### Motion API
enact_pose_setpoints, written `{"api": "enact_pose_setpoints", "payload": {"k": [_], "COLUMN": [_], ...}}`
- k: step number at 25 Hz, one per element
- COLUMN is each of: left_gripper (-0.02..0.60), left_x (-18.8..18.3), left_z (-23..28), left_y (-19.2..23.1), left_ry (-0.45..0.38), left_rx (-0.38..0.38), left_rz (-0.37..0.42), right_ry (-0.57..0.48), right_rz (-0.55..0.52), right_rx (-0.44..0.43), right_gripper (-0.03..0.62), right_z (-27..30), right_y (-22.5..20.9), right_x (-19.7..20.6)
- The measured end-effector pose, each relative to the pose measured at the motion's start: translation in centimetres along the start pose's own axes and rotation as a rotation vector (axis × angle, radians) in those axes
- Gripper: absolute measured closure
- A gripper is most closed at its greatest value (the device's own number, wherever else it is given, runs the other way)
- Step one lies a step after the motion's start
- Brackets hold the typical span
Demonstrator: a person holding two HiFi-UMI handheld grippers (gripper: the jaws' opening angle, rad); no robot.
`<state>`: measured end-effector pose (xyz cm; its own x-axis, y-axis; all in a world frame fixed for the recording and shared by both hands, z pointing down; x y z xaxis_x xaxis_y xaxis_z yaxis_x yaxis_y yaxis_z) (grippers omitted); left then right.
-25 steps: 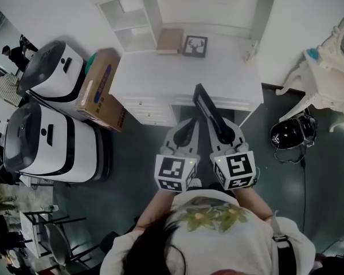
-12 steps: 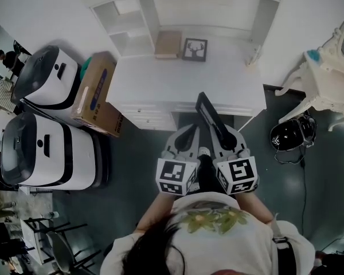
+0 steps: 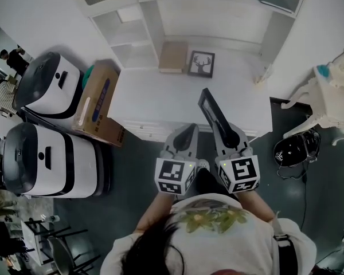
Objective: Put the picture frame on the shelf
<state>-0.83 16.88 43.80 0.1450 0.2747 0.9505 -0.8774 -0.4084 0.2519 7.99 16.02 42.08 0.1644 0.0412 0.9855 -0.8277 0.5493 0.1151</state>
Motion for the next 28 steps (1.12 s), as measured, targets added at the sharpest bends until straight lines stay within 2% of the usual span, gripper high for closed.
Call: {"api": "enact_pose_setpoints", "payload": {"k": [13, 17, 21, 28], "left_gripper": [0.552, 0.552, 0.552, 0.552], "left_x": [-3.8, -3.6, -3.8, -3.9], "left_z": [10.7, 12.3, 13.7, 15.8], "left_y": [3.8, 4.9, 6.3, 8.0], "left_ry": [0.002, 0.014, 0.021, 0.047], "left_rx": [-0.043, -0.085, -0.112, -0.092], "left_rz": [0.027, 0.004, 0.013, 0.005], "right_ry": [-0.042, -0.049, -0.058, -0.056], "right_rz": [0.054, 0.052, 0.059, 0.071], "right_rx": [-0.053, -0.091, -0.105, -0.100], "right_gripper": [0.557, 0.557, 0.557, 0.557], "right_z": [10.0, 11.8, 14.2, 16.7], "right_y": [-7.8, -9.4, -10.5, -11.3], "right_x": [-1.3, -1.4, -1.6, -1.7]}}
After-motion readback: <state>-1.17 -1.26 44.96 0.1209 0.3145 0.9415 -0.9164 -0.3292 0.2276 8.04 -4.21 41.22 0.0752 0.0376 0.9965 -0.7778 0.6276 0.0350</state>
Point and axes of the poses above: the fingertips, and each gripper's own axes: z forward along the fingers, y to its left, x out of its underside, the point moved 3 cm from there along -z, backward along the fingers, and after that the axes turned 8 degrees about -z, right-handed, at the moved point
